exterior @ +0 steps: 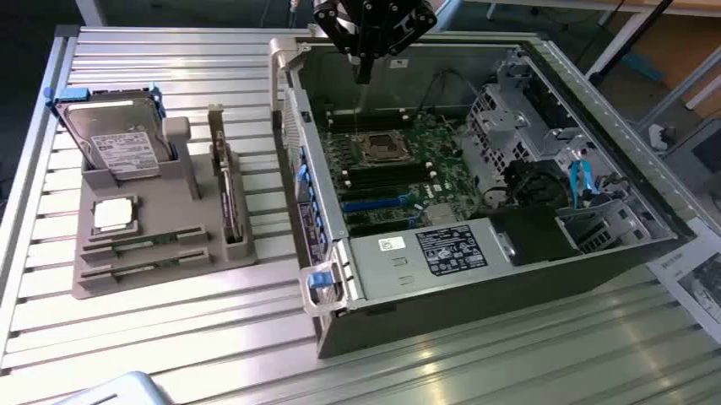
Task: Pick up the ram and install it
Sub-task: 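Reach for the ram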
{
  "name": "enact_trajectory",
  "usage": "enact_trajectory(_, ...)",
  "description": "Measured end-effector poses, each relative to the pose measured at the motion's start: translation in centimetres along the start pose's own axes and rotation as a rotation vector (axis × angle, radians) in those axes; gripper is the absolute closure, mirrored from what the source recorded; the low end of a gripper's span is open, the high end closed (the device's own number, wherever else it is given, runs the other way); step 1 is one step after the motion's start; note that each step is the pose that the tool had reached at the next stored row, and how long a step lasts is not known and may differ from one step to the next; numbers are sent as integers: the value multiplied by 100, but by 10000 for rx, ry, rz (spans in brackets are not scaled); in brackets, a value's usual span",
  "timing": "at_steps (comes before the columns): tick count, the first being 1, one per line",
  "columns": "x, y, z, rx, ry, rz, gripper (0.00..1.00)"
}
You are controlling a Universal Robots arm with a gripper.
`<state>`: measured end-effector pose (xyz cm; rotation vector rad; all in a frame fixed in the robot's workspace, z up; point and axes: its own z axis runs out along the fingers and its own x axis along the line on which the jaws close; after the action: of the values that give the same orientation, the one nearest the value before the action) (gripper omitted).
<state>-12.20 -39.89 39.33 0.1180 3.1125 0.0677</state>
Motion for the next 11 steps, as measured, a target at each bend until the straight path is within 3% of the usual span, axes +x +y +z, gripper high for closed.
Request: enact_trajectory(11, 14, -1, 0, 0, 0, 1, 90)
